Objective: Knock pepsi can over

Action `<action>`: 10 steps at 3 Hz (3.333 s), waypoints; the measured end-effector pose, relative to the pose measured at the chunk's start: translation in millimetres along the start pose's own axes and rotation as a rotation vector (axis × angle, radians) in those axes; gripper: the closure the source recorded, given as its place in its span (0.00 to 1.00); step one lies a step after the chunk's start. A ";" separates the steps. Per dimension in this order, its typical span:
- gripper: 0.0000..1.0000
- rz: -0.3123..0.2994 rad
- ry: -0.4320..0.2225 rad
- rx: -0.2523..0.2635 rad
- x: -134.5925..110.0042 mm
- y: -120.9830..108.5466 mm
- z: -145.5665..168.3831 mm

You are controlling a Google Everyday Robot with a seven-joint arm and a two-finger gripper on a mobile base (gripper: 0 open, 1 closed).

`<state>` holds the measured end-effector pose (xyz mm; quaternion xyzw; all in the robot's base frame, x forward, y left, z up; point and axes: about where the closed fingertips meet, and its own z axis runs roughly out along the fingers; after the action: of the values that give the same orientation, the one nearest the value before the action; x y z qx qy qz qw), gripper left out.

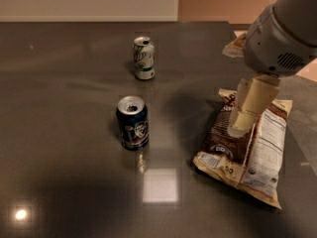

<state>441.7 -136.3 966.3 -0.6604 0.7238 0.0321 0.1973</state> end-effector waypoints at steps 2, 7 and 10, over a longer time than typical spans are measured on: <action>0.00 -0.070 -0.172 -0.084 -74.6 11.4 45.1; 0.18 -0.081 -0.428 -0.210 -154.8 38.2 126.1; 0.88 -0.108 -0.346 -0.196 -154.1 25.5 99.4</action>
Offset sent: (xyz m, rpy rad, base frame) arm 0.0071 0.1346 -0.0345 0.2533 0.0690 0.1942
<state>448.8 42.8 919.8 -0.6991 0.6360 0.2046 0.2548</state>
